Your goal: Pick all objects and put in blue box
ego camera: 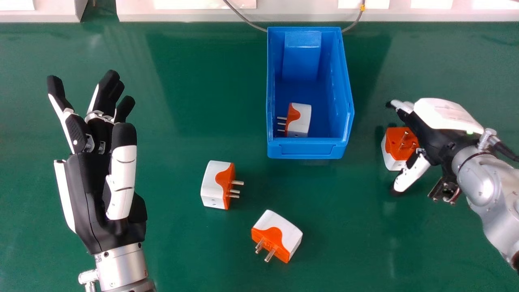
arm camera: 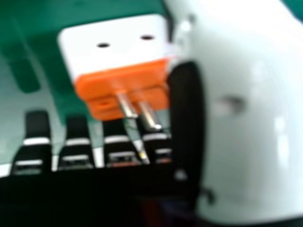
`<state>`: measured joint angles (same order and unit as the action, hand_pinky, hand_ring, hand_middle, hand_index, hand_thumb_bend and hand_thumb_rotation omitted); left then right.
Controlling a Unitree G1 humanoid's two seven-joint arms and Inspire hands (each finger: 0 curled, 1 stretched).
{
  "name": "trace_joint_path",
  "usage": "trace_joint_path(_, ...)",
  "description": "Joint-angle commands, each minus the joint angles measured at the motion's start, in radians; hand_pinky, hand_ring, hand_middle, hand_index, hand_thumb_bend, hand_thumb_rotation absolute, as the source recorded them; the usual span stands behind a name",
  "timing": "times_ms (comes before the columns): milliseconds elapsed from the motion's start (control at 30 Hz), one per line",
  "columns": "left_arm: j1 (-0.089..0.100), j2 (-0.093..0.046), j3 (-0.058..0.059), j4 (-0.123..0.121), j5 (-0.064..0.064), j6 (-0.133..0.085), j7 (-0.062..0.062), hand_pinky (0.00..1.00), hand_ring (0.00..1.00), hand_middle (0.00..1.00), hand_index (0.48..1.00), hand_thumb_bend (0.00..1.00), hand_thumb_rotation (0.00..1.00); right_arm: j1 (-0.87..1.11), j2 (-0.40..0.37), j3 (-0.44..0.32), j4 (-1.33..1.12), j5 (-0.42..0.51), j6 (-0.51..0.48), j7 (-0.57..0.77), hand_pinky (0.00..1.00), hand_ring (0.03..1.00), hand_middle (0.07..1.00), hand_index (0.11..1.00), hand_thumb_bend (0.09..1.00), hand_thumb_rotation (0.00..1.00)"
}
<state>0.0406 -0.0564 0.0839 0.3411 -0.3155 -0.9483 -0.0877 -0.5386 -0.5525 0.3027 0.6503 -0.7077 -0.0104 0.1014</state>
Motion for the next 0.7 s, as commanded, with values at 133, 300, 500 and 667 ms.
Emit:
trace_joint_path(133, 0.009, -0.054, -0.001, -0.014, 0.009, -0.02, -0.002, 0.87, 0.9, 0.88, 0.876, 0.71, 0.58, -0.02, -0.004, -0.018, -0.026, 0.014, -0.005, -0.094, 0.34, 0.447, 0.502, 0.502, 0.502, 0.0)
trace_joint_path(300, 0.007, -0.054, 0.0, -0.011, 0.012, -0.018, -0.001, 0.87, 0.89, 0.88, 0.873, 0.71, 0.59, -0.01, -0.011, -0.029, -0.067, 0.026, 0.005, -0.087, 0.34, 0.439, 0.495, 0.502, 0.5, 0.0)
trace_joint_path(500, 0.006, -0.053, 0.001, -0.006, 0.011, -0.025, -0.004, 0.87, 0.89, 0.87, 0.871, 0.71, 0.59, 0.012, -0.017, -0.037, -0.12, 0.03, 0.005, -0.103, 0.34, 0.44, 0.498, 0.499, 0.5, 0.0)
trace_joint_path(667, 0.009, -0.05, 0.0, -0.008, 0.005, -0.022, -0.009, 0.88, 0.89, 0.87, 0.873, 0.71, 0.59, 0.071, -0.017, -0.072, -0.251, 0.042, 0.013, -0.128, 0.35, 0.438, 0.491, 0.499, 0.501, 0.0)
